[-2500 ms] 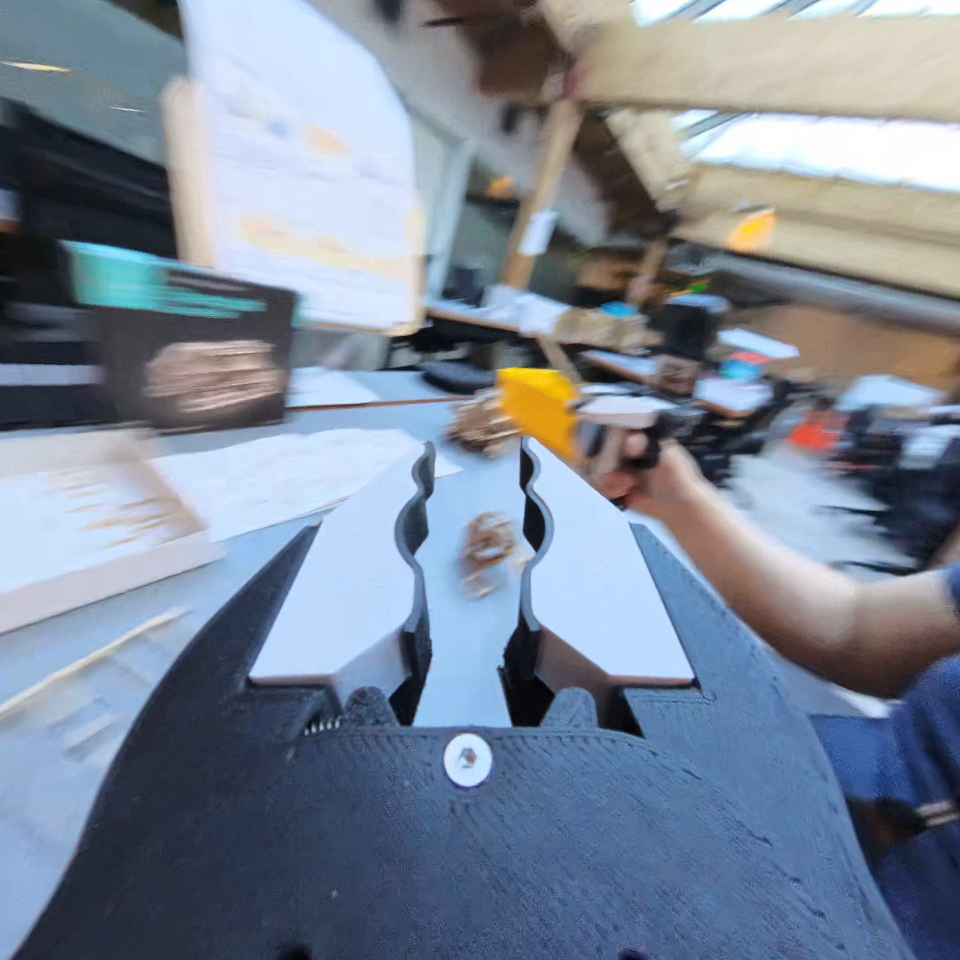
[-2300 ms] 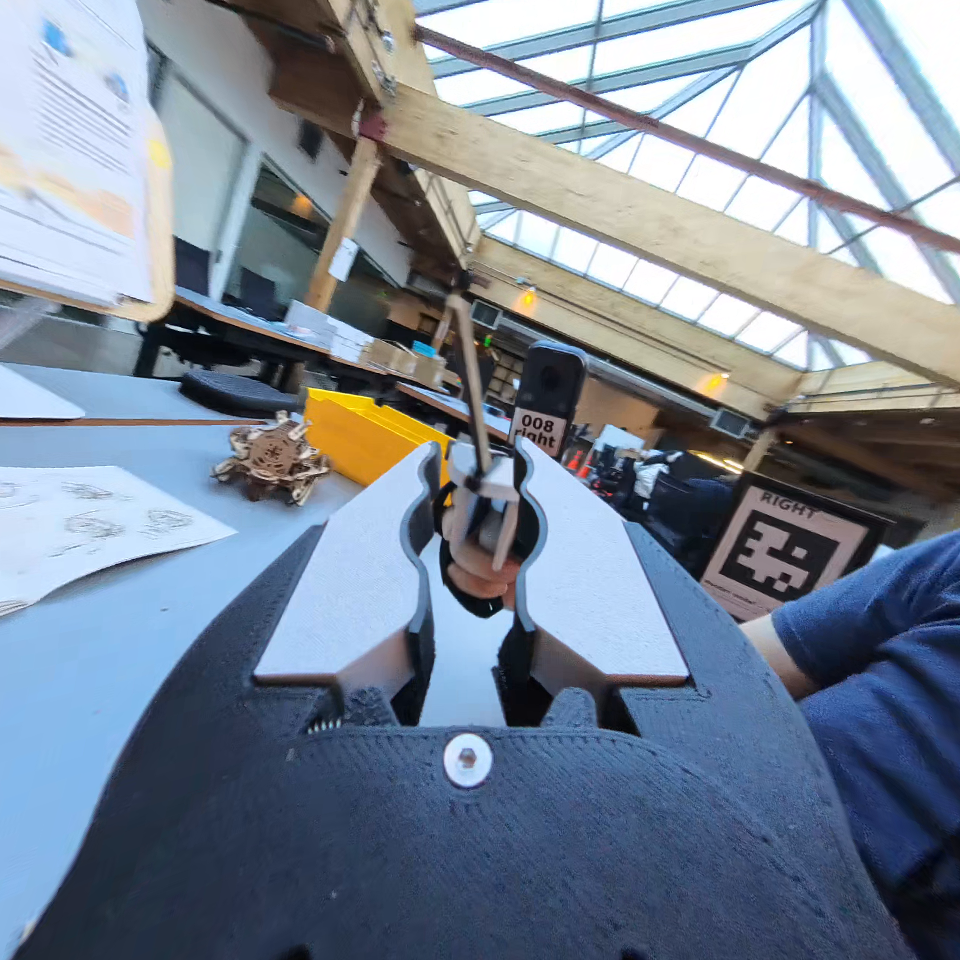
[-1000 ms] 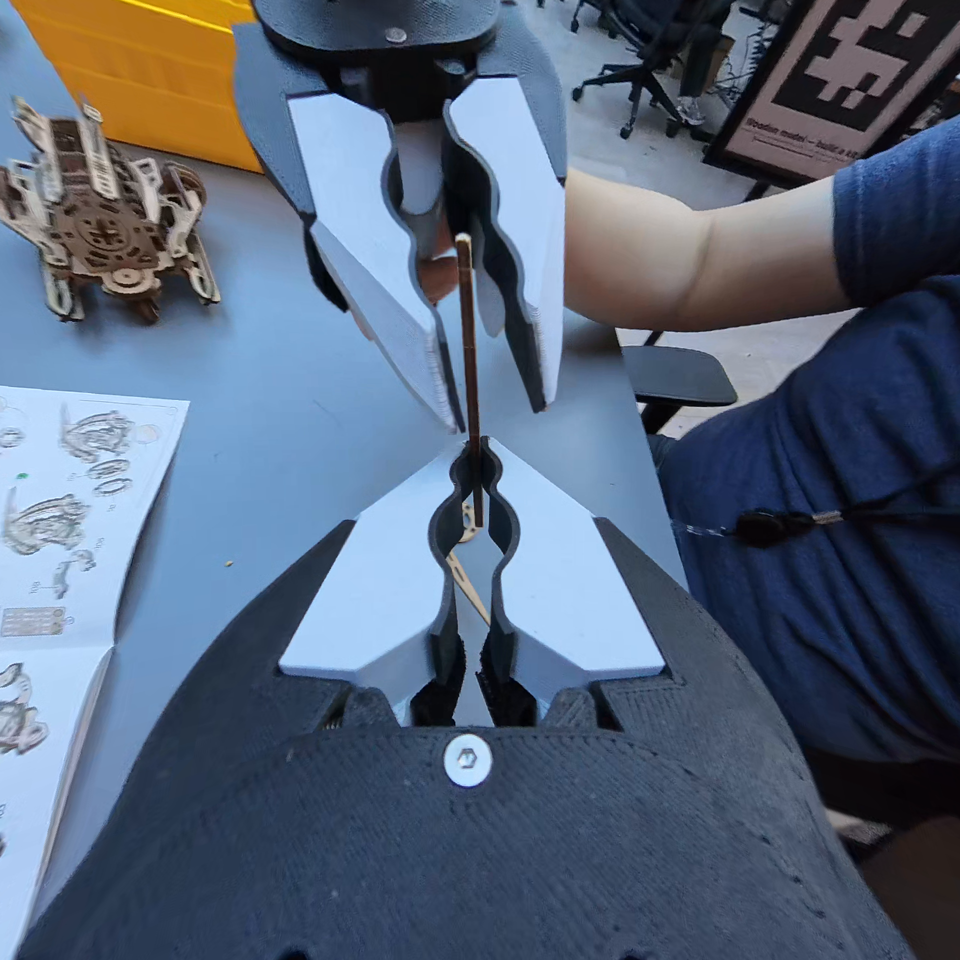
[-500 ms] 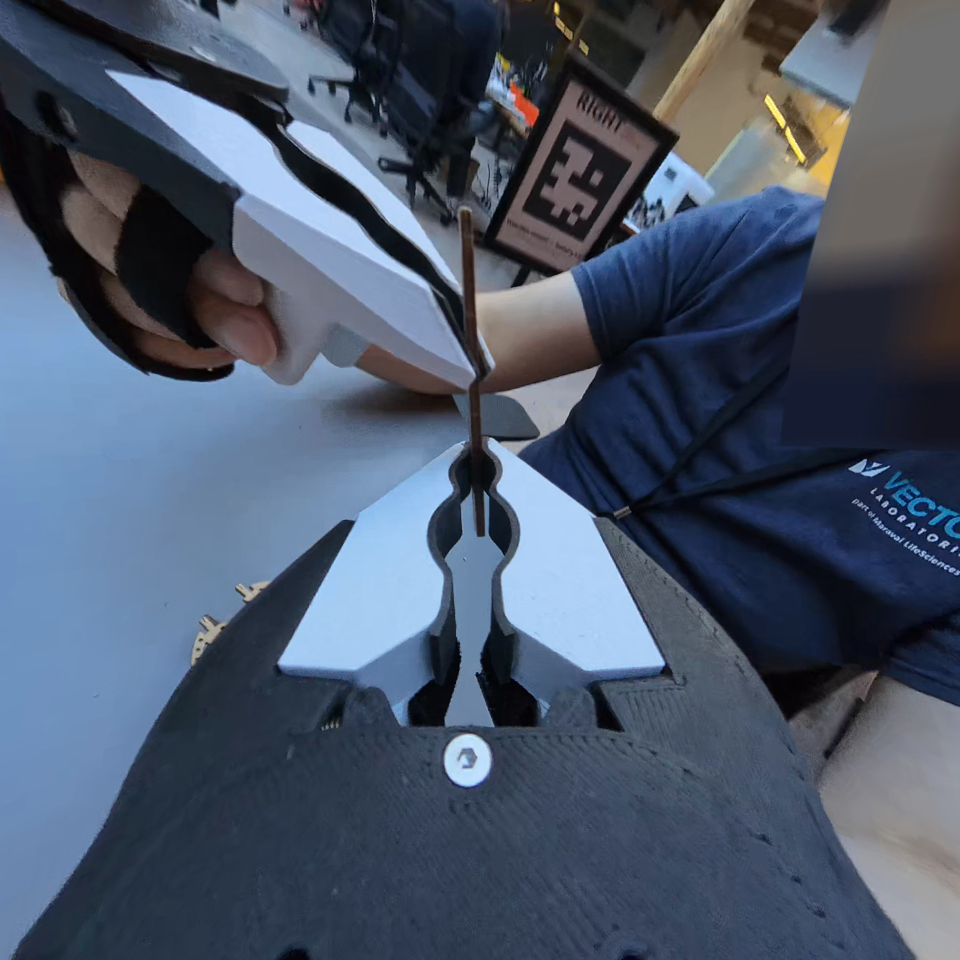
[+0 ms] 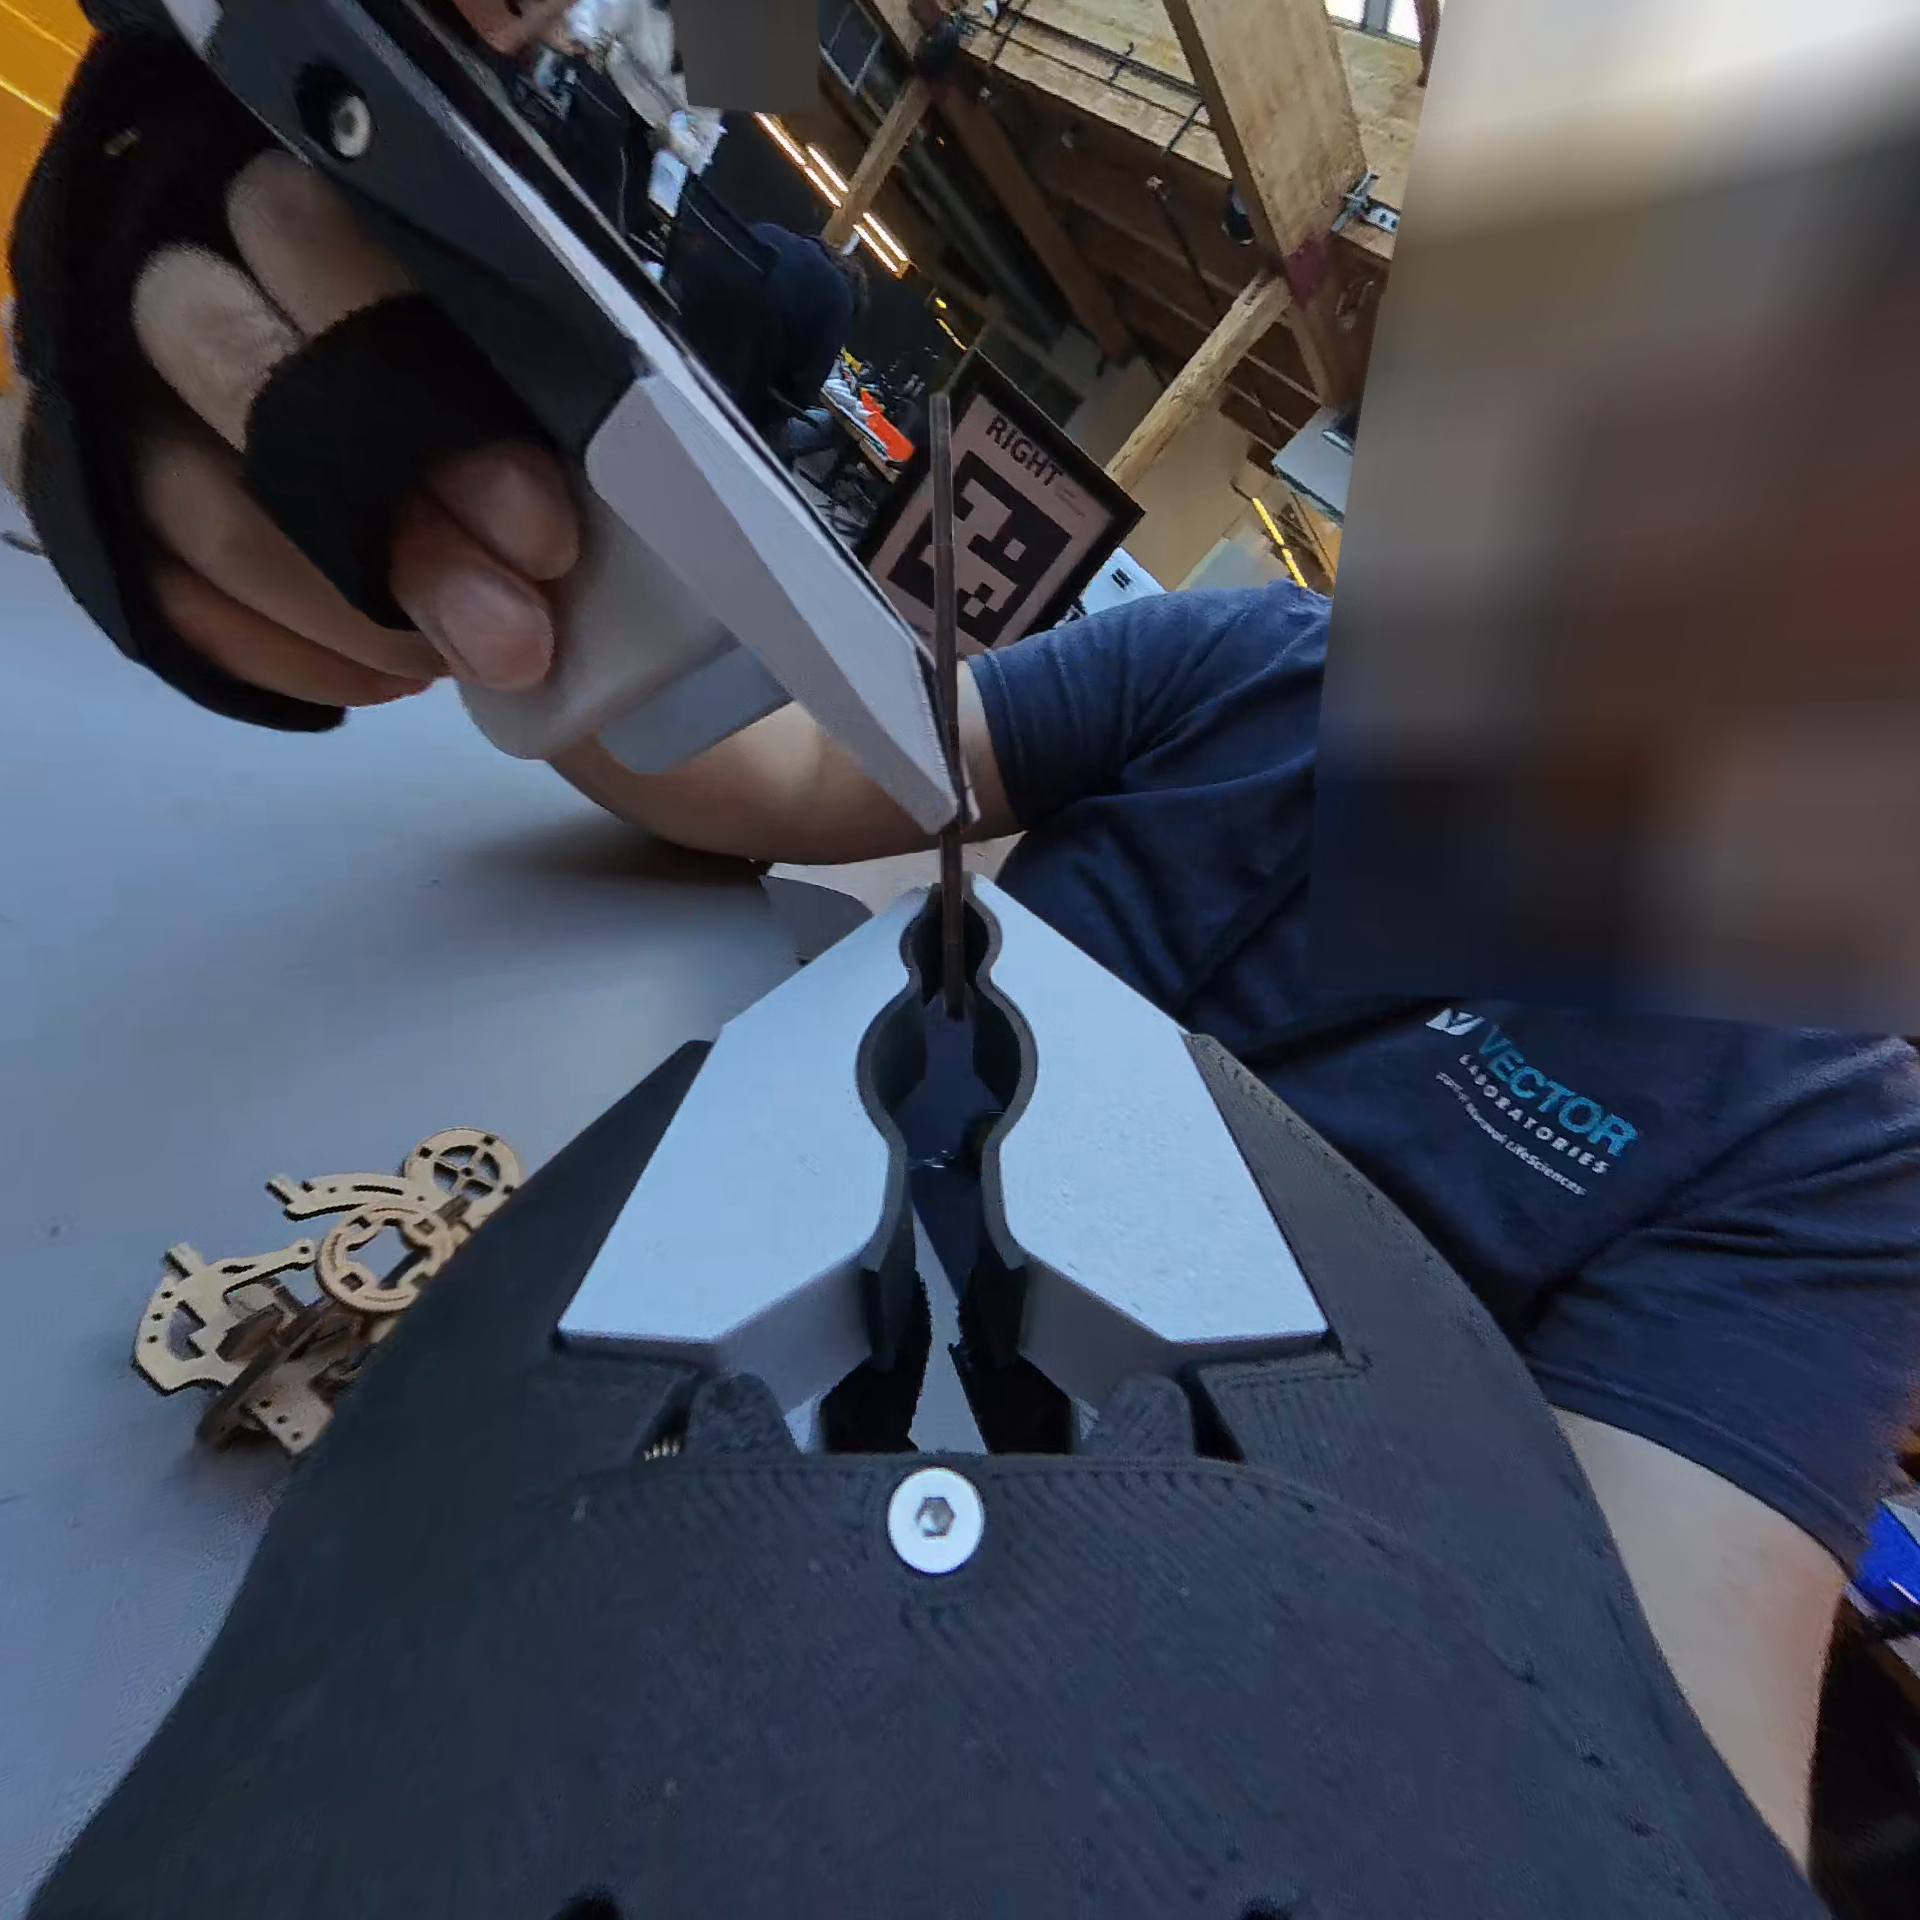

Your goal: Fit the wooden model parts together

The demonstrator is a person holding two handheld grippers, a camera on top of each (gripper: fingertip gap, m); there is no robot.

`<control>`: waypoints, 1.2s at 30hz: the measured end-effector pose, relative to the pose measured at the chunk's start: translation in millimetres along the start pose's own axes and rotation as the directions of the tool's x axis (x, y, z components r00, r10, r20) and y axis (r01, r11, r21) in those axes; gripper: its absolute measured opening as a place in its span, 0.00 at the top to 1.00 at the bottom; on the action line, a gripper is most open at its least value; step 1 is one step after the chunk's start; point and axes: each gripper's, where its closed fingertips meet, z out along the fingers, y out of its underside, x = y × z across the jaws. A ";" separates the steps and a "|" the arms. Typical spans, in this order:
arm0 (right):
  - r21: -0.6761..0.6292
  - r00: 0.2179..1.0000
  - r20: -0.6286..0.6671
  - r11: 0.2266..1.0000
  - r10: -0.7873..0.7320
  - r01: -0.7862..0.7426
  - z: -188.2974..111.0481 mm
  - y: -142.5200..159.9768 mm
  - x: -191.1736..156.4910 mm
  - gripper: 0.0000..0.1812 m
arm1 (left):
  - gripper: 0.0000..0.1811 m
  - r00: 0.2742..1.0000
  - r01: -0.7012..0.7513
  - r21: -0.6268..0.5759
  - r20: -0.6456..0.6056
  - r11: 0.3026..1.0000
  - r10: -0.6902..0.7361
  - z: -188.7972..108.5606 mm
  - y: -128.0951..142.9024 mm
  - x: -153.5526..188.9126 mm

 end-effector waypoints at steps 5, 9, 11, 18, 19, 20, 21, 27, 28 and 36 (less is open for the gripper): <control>-0.026 0.998 -0.050 0.999 -0.029 0.027 -2.1 -3.9 4.4 0.97 | 1.00 0.997 0.067 0.040 -0.035 0.997 -0.065 -1.6 -7.4 3.8; 0.002 0.999 -0.048 1.000 -0.014 0.014 -2.3 -0.4 6.2 0.97 | 1.00 0.990 0.135 0.056 -0.043 0.989 -0.132 -3.7 -6.6 0.7; -0.028 0.998 -0.059 0.999 -0.030 0.029 3.6 2.4 7.8 0.97 | 1.00 0.985 0.165 0.069 -0.053 0.984 -0.162 -4.2 -5.8 -1.6; 0.301 0.932 -0.358 0.952 0.058 0.056 -67.1 -64.1 49.6 0.98 | 0.86 0.938 -0.087 0.329 0.344 0.940 -0.034 -68.6 -22.2 -22.5; 0.397 0.926 -0.373 0.912 0.060 0.101 -87.1 -92.3 42.0 0.98 | 0.85 0.884 -0.204 0.329 0.466 0.922 0.030 -83.4 -21.2 -23.9; 0.398 0.892 -0.452 0.901 0.032 0.169 -104.3 -107.0 41.3 0.97 | 0.84 0.822 -0.309 0.307 0.562 0.900 0.091 -94.4 -18.7 -22.7; 0.330 0.838 -0.545 0.916 -0.012 0.228 -117.6 -106.7 46.0 0.97 | 0.84 0.766 -0.391 0.277 0.626 0.878 0.144 -100.8 -15.5 -19.7; -0.101 0.777 -0.543 0.943 -0.320 0.318 -73.8 -99.1 13.9 0.97 | 0.71 0.562 -0.483 0.042 0.781 0.875 0.273 -80.0 14.5 -26.6; -0.254 0.783 -0.506 0.930 -0.362 0.267 -66.1 -71.1 17.8 0.97 | 0.67 0.519 -0.478 -0.020 0.800 0.878 0.301 -73.5 22.2 -33.3; -0.578 0.956 -0.283 0.810 -0.083 -0.101 -44.8 103.6 8.3 0.97 | 0.54 0.422 -0.271 -0.246 0.838 0.931 0.345 -34.2 66.7 -98.5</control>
